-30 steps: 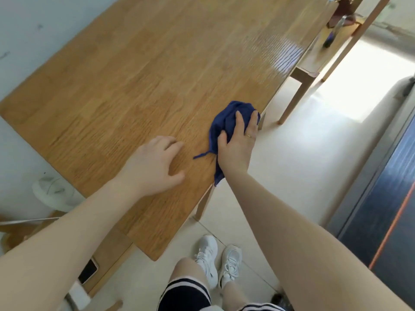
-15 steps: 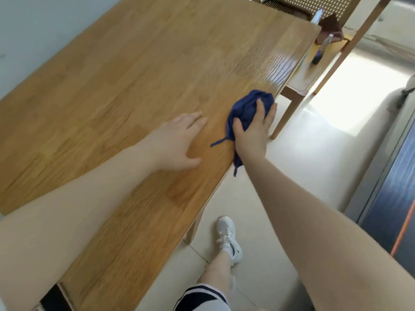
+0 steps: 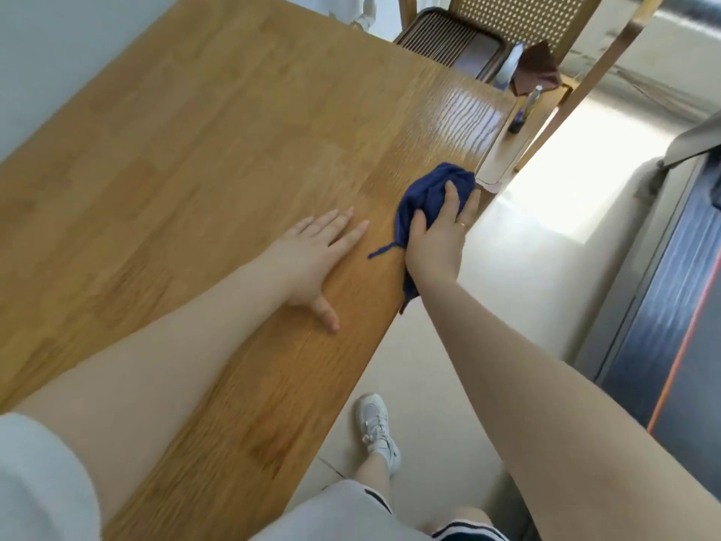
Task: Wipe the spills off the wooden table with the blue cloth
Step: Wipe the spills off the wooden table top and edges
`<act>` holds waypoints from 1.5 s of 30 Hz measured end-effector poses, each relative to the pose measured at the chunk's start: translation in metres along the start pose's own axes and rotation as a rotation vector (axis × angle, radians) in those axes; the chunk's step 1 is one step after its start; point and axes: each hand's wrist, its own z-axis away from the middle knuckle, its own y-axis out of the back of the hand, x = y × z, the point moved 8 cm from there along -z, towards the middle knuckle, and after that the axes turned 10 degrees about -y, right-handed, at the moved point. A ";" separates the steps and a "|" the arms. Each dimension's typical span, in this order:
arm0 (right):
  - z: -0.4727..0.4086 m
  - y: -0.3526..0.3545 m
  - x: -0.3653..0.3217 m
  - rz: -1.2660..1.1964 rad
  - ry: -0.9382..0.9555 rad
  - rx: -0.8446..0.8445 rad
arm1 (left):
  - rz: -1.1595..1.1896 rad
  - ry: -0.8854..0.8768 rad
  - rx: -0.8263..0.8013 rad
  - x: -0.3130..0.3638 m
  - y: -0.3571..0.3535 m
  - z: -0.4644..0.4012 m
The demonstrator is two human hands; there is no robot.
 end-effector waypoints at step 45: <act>-0.160 0.025 -0.017 0.421 0.418 -0.332 | 0.272 0.583 0.133 -0.018 0.104 -0.143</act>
